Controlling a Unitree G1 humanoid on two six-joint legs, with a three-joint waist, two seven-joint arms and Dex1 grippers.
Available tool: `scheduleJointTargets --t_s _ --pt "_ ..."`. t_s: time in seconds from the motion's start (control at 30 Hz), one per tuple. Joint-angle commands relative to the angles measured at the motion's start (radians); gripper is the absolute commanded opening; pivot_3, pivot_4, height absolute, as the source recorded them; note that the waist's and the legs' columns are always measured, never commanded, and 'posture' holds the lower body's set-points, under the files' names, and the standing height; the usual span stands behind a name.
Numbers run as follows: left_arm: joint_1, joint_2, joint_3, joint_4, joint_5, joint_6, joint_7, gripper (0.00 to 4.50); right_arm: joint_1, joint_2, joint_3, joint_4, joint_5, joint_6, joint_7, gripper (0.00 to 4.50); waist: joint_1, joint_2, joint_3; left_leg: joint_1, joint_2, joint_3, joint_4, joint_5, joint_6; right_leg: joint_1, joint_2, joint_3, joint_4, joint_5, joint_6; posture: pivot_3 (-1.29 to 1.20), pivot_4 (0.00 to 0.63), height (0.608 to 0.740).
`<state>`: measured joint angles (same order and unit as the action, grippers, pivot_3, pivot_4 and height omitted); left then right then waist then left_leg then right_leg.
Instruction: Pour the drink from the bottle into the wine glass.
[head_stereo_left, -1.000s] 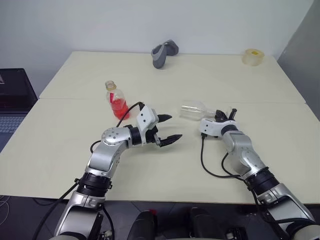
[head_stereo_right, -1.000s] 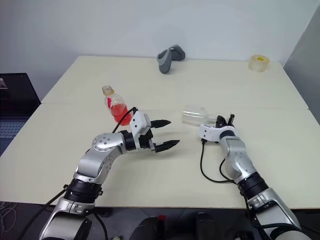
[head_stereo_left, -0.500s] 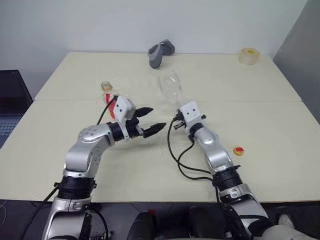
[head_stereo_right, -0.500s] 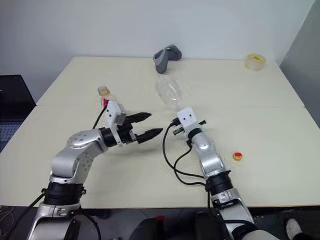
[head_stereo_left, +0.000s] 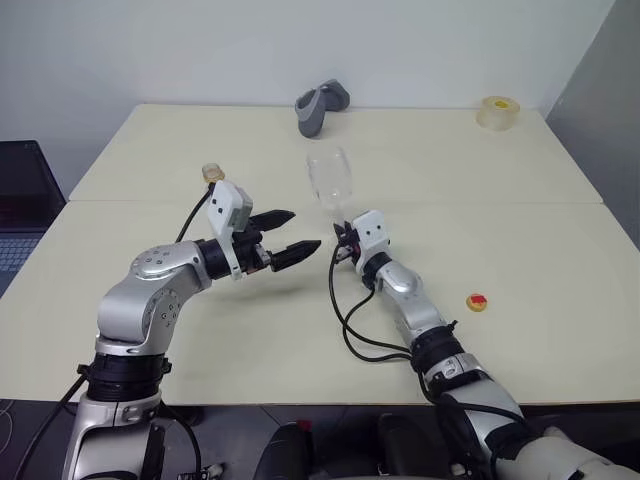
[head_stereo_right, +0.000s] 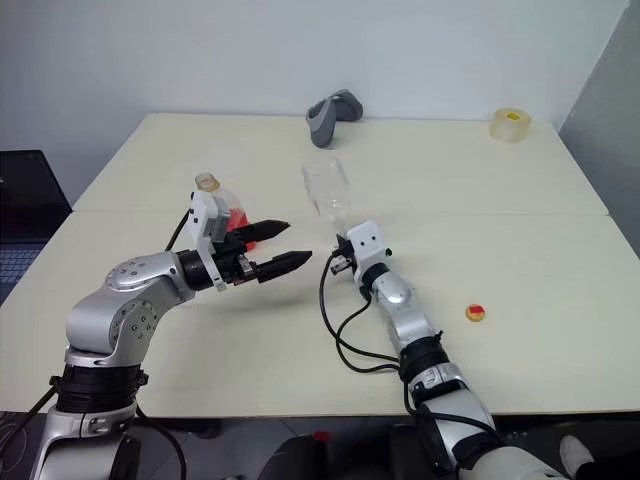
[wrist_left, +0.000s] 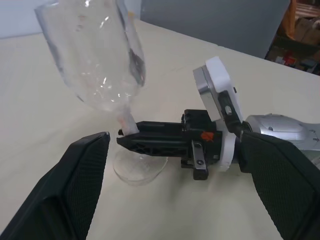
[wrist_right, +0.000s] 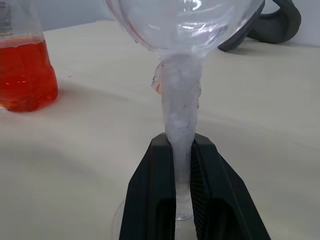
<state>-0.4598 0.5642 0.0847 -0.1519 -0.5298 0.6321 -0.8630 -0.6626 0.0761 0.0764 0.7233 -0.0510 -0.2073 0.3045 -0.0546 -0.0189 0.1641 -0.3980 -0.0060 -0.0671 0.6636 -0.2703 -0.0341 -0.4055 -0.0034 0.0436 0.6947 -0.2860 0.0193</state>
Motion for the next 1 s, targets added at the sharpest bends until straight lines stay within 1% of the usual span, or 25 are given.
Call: scheduleJointTargets --t_s 0.03,0.13,0.2,0.23,0.5,0.57,0.77,0.9,1.0 --pt "-0.029 0.012 0.008 -0.035 -0.022 -0.002 -0.008 4.5 0.059 -0.021 0.024 -0.048 0.01 0.004 0.049 0.12 0.001 0.0 0.0 0.0 0.0 0.0 0.0 0.0 0.0 0.0 0.0 0.0 0.0 0.0 0.0 0.0 0.15 0.74" --pt "-0.038 0.011 0.001 -0.031 -0.021 -0.004 -0.014 4.5 0.09 -0.034 0.039 -0.084 0.003 0.023 0.064 0.12 0.0 0.0 0.0 0.0 0.0 0.0 0.0 0.0 0.0 0.0 0.0 0.0 0.0 0.0 0.0 0.0 0.15 0.74" --pt "-0.043 0.012 -0.002 -0.03 -0.02 -0.006 -0.02 4.5 0.108 -0.046 0.047 -0.105 -0.007 0.038 0.059 0.87 0.0 0.0 0.0 0.0 0.0 0.0 0.0 0.0 0.0 0.0 0.0 0.0 0.0 0.0 0.0 0.0 0.15 0.74" --pt "-0.045 0.013 -0.003 -0.03 -0.019 -0.006 -0.022 4.5 0.115 -0.051 0.051 -0.115 -0.011 0.044 0.059 1.08 0.001 0.0 0.0 0.0 0.0 0.0 0.0 0.0 0.0 0.0 0.0 0.0 0.0 0.0 0.0 0.0 0.15 0.74" --pt "-0.046 0.019 -0.01 -0.036 -0.014 -0.013 -0.042 4.5 0.154 -0.098 0.076 -0.202 -0.018 0.092 0.066 3.96 0.002 0.0 0.0 0.0 0.0 0.0 0.0 0.0 0.0 0.0 0.0 0.0 0.0 0.0 0.0 0.0 0.15 0.74" --pt "-0.041 0.019 -0.011 -0.047 -0.013 -0.015 -0.044 4.5 0.174 -0.117 0.082 -0.258 -0.015 0.115 0.081 4.48 0.004 0.0 0.0 0.0 0.0 0.0 0.0 0.0 0.0 0.0 0.0 0.0 0.0 0.0 0.0 0.0 0.15 0.74" --pt "-0.032 0.016 -0.013 -0.072 0.001 -0.034 -0.035 4.5 0.24 -0.183 0.099 -0.446 0.004 0.214 0.136 4.48 0.007 0.0 0.0 0.0 0.0 0.0 0.0 0.0 0.001 0.0 0.0 0.0 0.0 0.0 0.0 0.0 0.15 0.74" --pt "-0.016 0.019 -0.005 -0.114 -0.01 -0.019 -0.014 4.5 0.304 -0.253 0.096 -0.61 0.01 0.296 0.169 4.48 0.01 0.0 0.0 -0.001 0.0 -0.001 0.0 -0.001 0.002 0.0 0.0 0.0 -0.001 0.0 0.0 0.0 0.15 0.74" --pt "0.013 0.028 0.003 -0.153 -0.012 -0.015 0.001 4.5 0.369 -0.312 0.109 -0.748 0.03 0.37 0.225 4.48 0.014 0.0 0.0 0.0 0.0 -0.001 0.0 -0.001 0.002 0.0 0.0 0.0 -0.001 0.0 0.0 0.0 0.15 0.74"
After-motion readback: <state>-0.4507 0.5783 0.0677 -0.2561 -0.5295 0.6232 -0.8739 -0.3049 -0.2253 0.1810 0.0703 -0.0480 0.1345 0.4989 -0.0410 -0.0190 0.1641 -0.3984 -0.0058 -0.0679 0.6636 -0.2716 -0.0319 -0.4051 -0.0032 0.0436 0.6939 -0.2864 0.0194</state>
